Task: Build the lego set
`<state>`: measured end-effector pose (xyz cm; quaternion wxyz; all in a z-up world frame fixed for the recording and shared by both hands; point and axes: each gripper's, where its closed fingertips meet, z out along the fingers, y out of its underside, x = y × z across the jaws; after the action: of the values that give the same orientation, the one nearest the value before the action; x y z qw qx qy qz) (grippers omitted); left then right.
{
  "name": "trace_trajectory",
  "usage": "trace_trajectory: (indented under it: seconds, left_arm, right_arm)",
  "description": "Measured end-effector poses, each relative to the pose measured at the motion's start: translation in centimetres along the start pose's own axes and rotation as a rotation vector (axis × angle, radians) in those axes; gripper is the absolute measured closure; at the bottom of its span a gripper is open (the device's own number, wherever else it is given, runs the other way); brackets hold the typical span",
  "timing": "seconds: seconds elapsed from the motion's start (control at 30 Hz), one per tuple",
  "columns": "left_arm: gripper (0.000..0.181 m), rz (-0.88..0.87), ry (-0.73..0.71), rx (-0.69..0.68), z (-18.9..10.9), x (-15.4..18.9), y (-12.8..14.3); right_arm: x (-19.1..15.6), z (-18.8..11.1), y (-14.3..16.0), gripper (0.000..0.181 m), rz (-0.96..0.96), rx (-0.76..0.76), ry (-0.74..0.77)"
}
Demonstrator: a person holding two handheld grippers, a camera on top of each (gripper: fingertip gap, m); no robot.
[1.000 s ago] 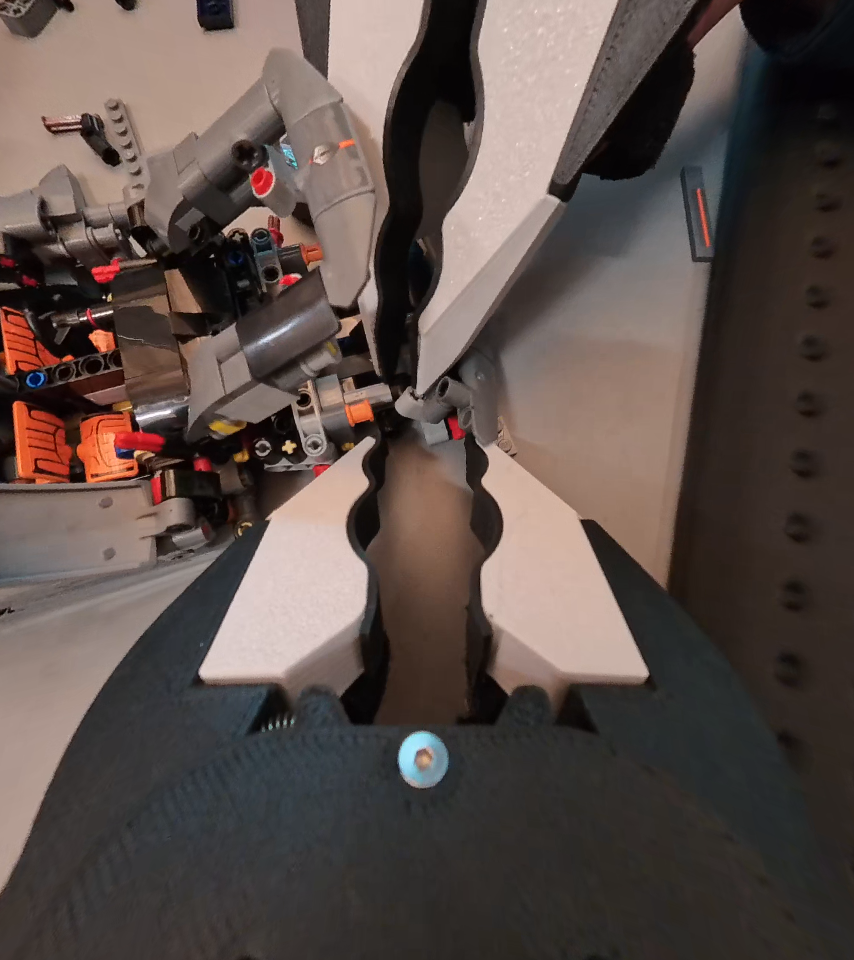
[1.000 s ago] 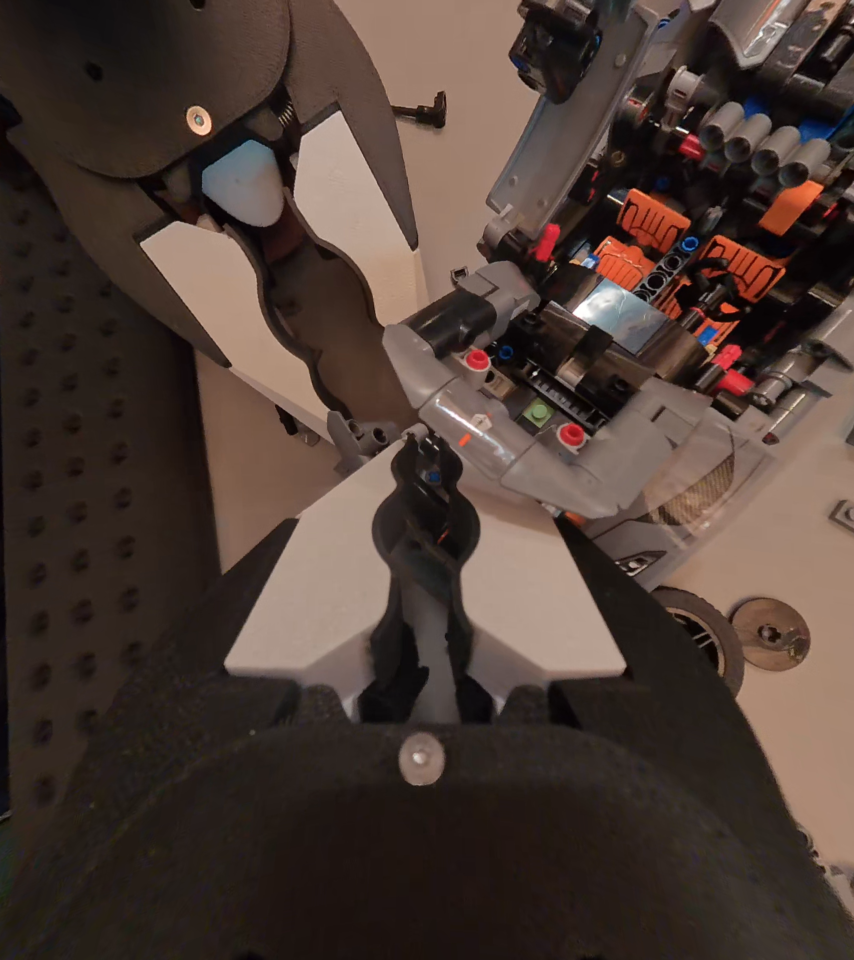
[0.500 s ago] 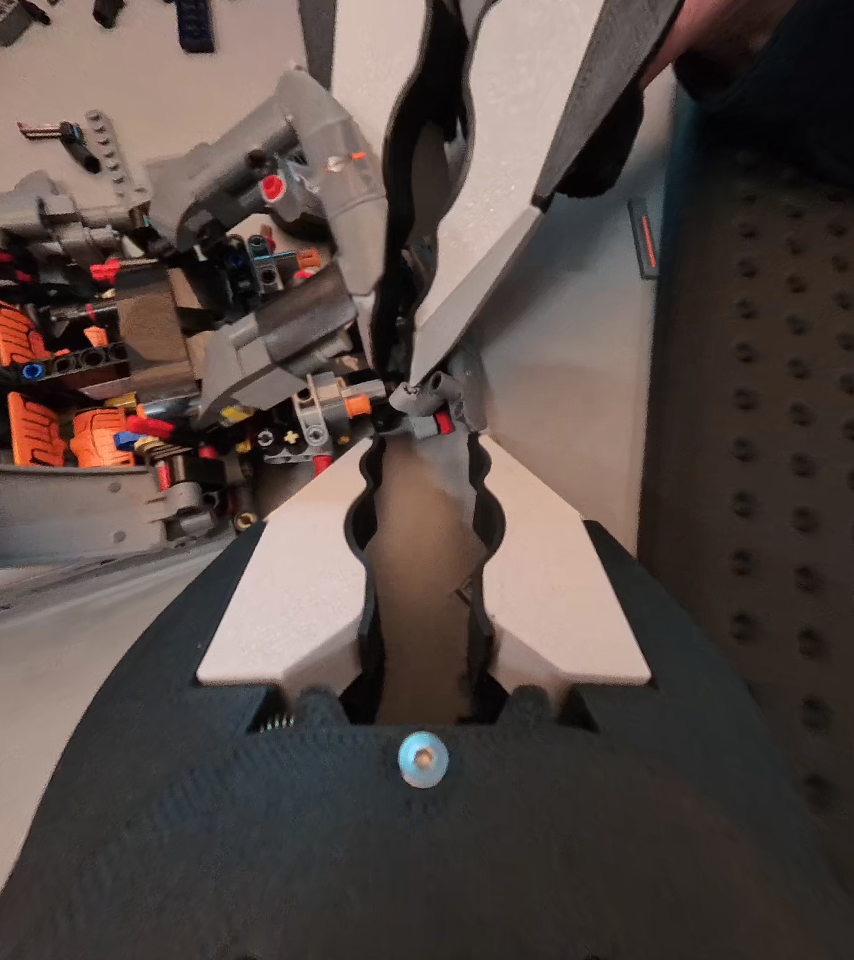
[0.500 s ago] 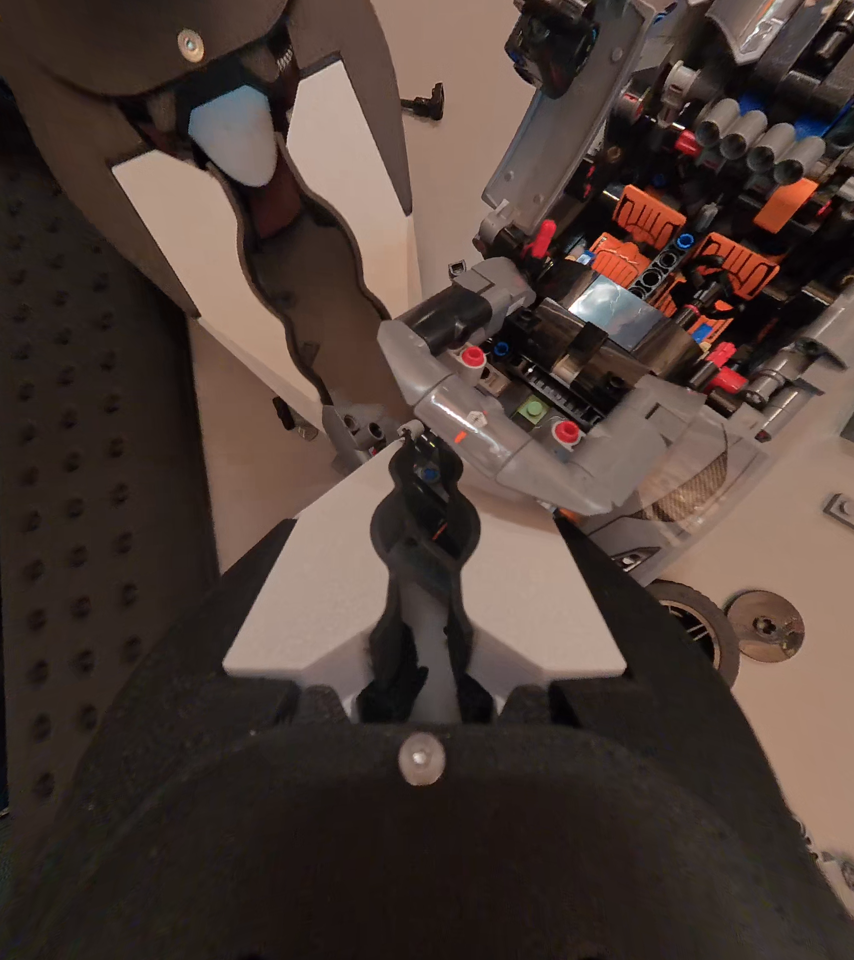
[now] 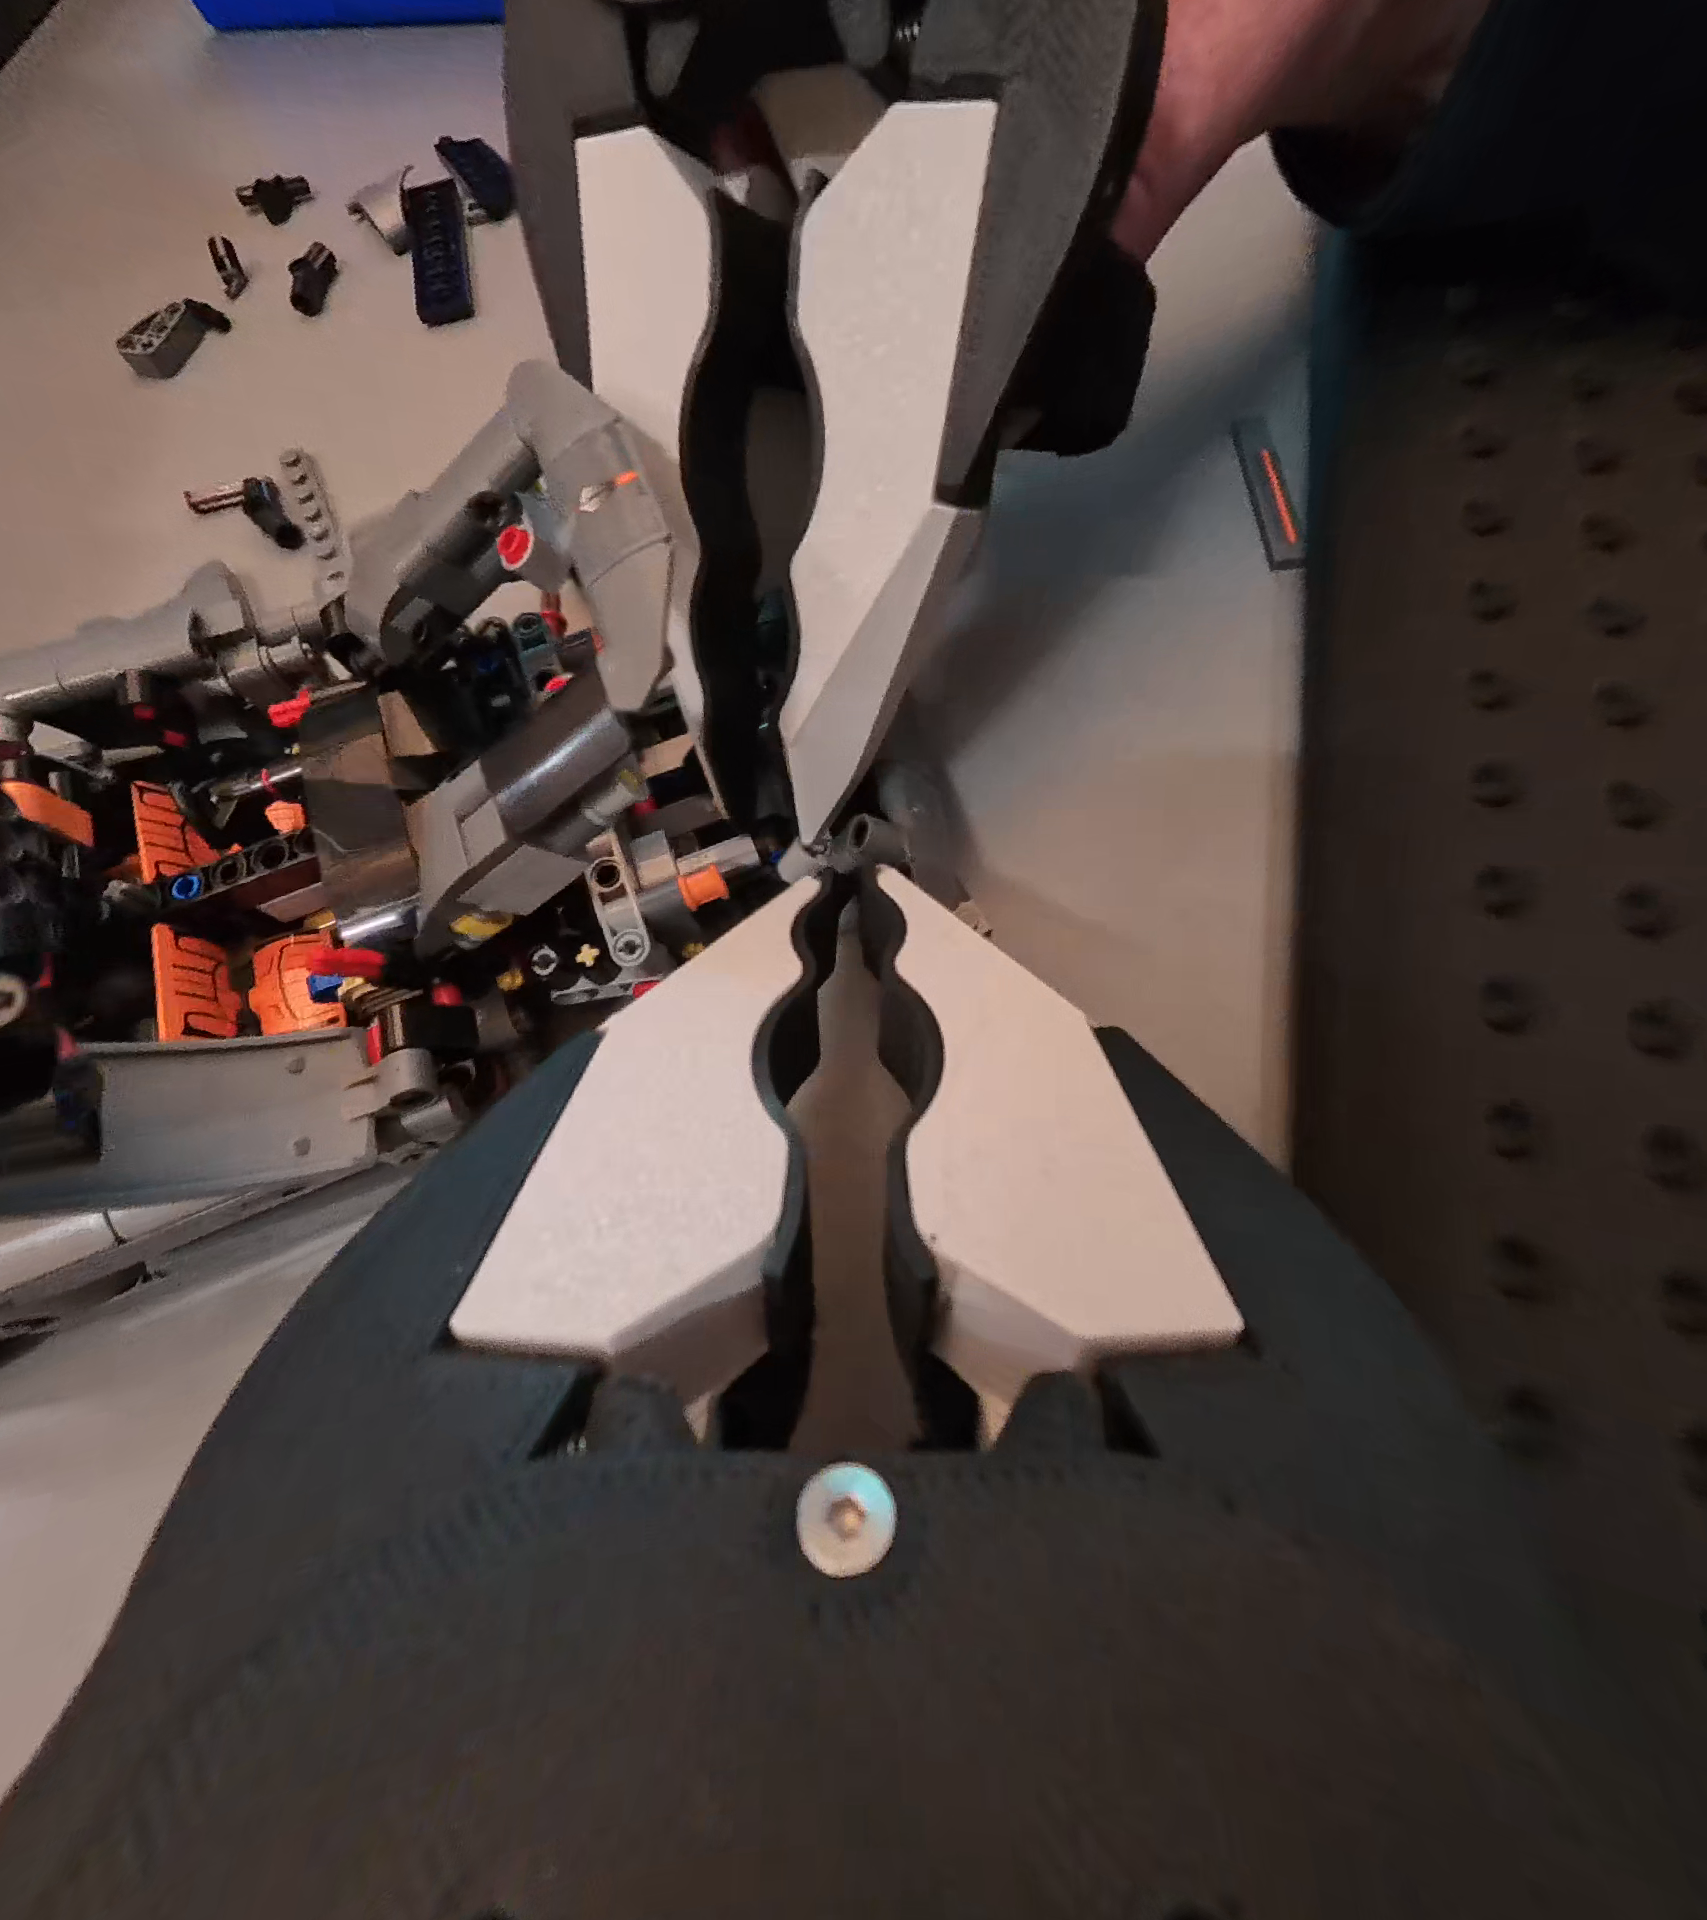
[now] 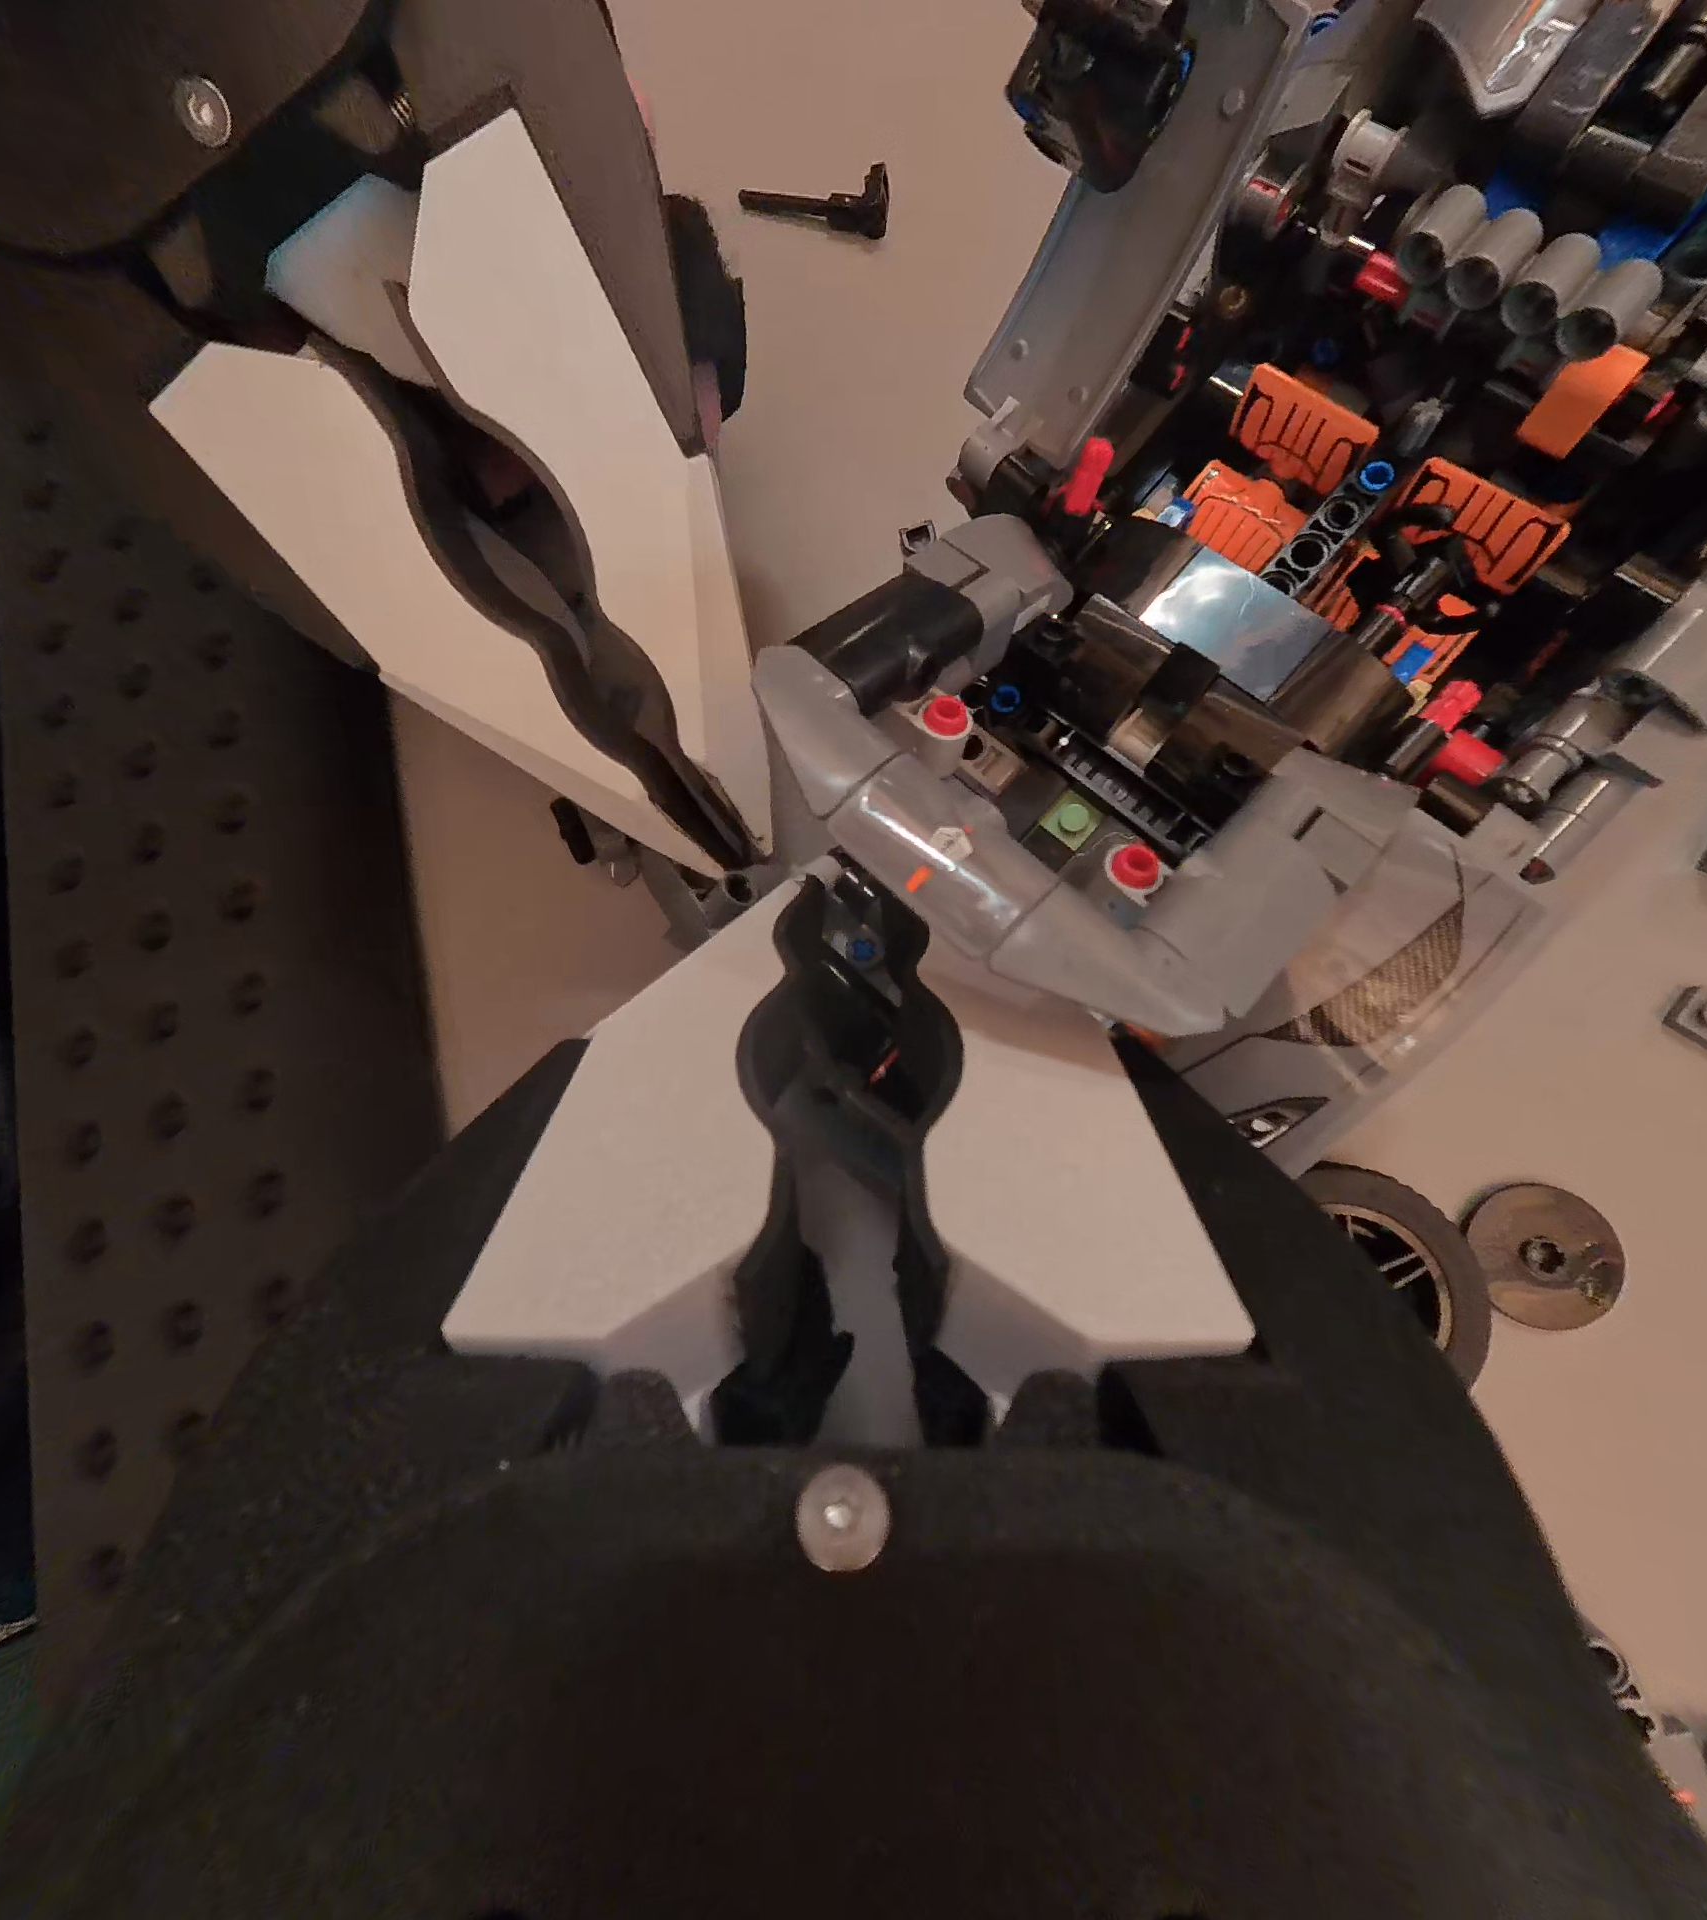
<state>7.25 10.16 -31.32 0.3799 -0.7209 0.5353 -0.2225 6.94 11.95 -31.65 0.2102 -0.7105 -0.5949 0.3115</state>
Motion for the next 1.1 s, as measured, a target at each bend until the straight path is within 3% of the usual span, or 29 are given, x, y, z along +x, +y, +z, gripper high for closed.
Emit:
trace_trajectory:
  seconds: [0.5,0.63,0.83,0.97,1.1]
  left_arm:
    - [0.181,0.064,-0.034,-0.035,0.1,-0.1,0.5]
    - [0.17,0.09,-0.025,0.004,-0.4,0.3,-0.2]
    - [0.178,0.234,-0.122,-0.053,0.1,0.3,0.2]
    - [0.158,0.283,-0.111,-0.085,0.5,0.9,0.6]
    - [0.16,0.34,-0.168,-0.125,0.7,0.5,0.9]
  right_arm:
    - [0.0,-0.1,0.0,0.174,-0.012,0.005,0.0]
    - [0.0,-0.2,0.0,0.175,-0.012,0.007,0.0]
    - [0.0,-0.1,0.0,0.175,-0.004,0.009,-0.005]
    - [-0.1,-0.2,0.0,0.174,-0.008,0.008,-0.01]
    - [-0.4,-0.3,0.1,0.172,-0.021,0.004,-0.022]
